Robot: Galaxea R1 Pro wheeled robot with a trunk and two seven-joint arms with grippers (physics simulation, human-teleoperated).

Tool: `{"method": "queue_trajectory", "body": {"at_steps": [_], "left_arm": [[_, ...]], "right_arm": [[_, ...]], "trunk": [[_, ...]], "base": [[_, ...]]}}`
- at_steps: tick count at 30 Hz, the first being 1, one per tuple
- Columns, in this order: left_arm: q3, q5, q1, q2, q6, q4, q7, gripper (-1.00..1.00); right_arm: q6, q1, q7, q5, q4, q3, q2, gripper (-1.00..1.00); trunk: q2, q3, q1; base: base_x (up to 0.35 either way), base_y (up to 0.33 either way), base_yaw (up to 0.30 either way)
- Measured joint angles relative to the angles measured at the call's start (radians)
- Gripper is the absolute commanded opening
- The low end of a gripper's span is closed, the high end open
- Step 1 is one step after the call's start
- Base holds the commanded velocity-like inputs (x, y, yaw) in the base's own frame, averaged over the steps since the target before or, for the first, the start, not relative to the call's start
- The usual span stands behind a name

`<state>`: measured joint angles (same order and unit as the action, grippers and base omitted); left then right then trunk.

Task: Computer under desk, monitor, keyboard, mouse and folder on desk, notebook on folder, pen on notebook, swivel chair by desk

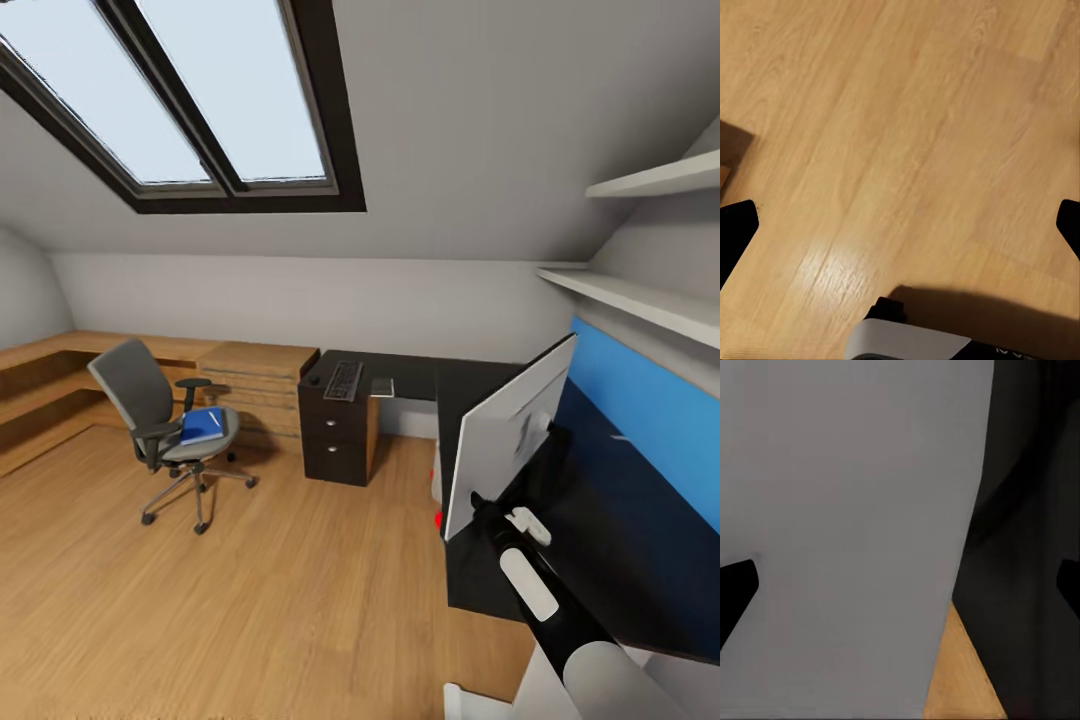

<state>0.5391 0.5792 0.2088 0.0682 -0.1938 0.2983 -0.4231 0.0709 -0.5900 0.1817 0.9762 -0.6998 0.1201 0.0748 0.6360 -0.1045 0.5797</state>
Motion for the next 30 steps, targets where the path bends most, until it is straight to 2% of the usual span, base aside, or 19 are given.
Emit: {"method": "queue_trajectory", "body": {"at_steps": [10,21,30], "left_arm": [[0.0,0.0,0.0,0.0,-0.001,0.0,0.0,1.0],[0.001,0.0,0.0,0.0,-0.001,0.0,0.002,1.0],[0.0,0.0,0.0,0.0,-0.001,0.0,0.002,1.0]], "right_arm": [[0.0,0.0,0.0,0.0,0.001,-0.003,0.002,1.0],[0.0,0.0,0.0,0.002,0.0,-0.005,0.002,1.0],[0.0,0.0,0.0,0.001,0.0,-0.005,0.002,1.0]], "trunk": [[0.0,0.0,0.0],[0.0,0.0,0.0],[0.0,0.0,0.0]], "base": [[0.0,0.0,0.186],[0.106,0.057,0.012],[0.013,0.006,0.0]]}}
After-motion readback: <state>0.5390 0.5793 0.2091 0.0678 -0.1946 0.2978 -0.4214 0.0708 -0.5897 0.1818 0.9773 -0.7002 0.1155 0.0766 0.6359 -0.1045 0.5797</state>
